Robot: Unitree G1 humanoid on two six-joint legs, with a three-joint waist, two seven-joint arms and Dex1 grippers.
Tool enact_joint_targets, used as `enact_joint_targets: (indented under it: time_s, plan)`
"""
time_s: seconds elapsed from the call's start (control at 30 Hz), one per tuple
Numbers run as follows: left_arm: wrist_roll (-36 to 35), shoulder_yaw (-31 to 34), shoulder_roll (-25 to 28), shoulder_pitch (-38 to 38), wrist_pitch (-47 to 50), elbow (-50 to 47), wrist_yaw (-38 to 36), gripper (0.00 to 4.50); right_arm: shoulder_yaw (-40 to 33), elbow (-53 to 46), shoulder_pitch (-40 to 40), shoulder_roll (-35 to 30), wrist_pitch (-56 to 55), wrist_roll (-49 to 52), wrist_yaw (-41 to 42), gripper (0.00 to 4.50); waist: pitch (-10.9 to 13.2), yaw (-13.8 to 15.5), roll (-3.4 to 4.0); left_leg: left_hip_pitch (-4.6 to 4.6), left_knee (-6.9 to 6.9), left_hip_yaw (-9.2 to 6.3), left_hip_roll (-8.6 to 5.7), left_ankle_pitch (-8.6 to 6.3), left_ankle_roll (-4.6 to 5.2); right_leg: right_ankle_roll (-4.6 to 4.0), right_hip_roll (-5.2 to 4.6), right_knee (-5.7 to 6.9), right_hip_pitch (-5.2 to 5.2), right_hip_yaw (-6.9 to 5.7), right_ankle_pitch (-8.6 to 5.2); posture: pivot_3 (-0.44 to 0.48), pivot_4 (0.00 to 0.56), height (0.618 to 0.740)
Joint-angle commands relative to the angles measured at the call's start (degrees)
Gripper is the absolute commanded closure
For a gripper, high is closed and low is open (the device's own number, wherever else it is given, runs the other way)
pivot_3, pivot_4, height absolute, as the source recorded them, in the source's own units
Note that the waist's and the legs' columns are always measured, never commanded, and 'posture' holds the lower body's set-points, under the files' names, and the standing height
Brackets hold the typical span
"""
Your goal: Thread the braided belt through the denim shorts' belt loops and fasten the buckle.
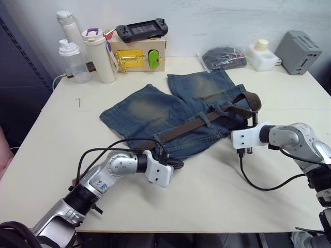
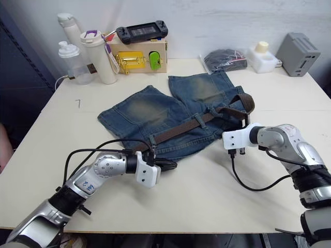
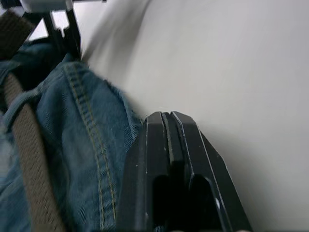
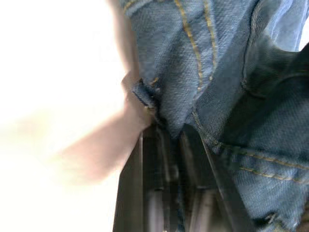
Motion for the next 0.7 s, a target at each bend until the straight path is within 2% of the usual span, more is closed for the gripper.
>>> enact_joint_targets:
  time_s: [0.03, 0.13, 0.23, 0.37, 0.53, 0.6, 0.7]
  plan:
    - [11.3, 0.8, 6.7, 3.0, 1.0, 11.2, 2.9, 4.5, -3.7, -7.3, 4.1, -0.8, 8.7, 6.4, 6.6, 4.35, -0.1, 0.1, 0.2, 0.0, 0.0, -0.01, 0.0, 0.02, -0.03, -0.01, 0.0, -0.01, 0.0, 0.0, -0.01, 0.0, 0.15, 0.645]
    - [11.4, 2.5, 10.5, 5.7, -0.5, 10.6, 4.6, 4.5, -6.6, -18.7, 9.7, -2.2, 18.9, 12.9, 12.4, 4.35, -0.3, 0.0, 0.54, 0.0, -0.04, -0.04, 0.04, 0.02, -0.04, -0.04, 0.01, -0.02, 0.0, -0.01, -0.03, 0.0, 0.15, 0.645]
    - [8.6, 6.1, 14.6, 10.2, -3.0, 8.6, 5.5, 4.5, -10.3, -35.1, 15.9, -4.0, 35.9, 21.9, 17.7, 4.35, -0.4, -0.2, 0.71, 0.05, -0.28, -0.04, 0.07, 0.03, -0.07, -0.12, 0.0, -0.08, -0.05, 0.01, -0.08, 0.0, 0.15, 0.645]
    - [3.5, 11.3, 19.2, 18.3, -5.6, 3.4, 4.9, 4.5, -12.2, -52.4, 20.5, -3.3, 53.8, 30.6, 17.1, 4.35, -0.5, -1.3, 0.79, 0.18, -0.68, -0.03, 0.15, 0.04, -0.09, -0.14, 0.01, -0.35, -0.05, 0.01, -0.11, 0.0, 0.15, 0.645]
    - [-0.5, 15.4, 20.5, 27.5, -5.3, -3.9, 3.4, 4.5, -12.2, -59.2, 25.2, -3.4, 62.3, 31.6, 12.6, 4.35, -0.3, -1.8, 0.55, 0.66, -1.14, -0.18, 0.17, -0.08, -0.23, -0.12, 0.01, -1.17, 0.23, -0.14, -0.13, 0.0, 0.15, 0.645]
    - [-1.1, 16.5, 19.8, 29.4, -4.5, -5.1, 3.4, 4.5, -13.6, -60.4, 26.2, -3.4, 64.0, 32.7, 11.4, 4.35, -0.3, -1.7, 0.5, 1.14, -1.33, -0.2, 0.12, -0.2, -0.08, -0.12, 0.01, -1.51, 0.79, -0.13, -0.13, 0.0, 0.15, 0.645]
    - [-2.2, 17.6, 18.6, 30.7, -2.7, -6.6, 3.2, 4.5, -16.1, -61.0, 26.7, -3.0, 64.6, 34.3, 10.2, 4.35, -0.3, -1.8, 0.42, 1.2, -1.39, -0.18, 0.07, -0.25, -0.01, -0.08, 0.01, -1.72, 0.91, -0.13, -0.11, 0.0, 0.15, 0.645]
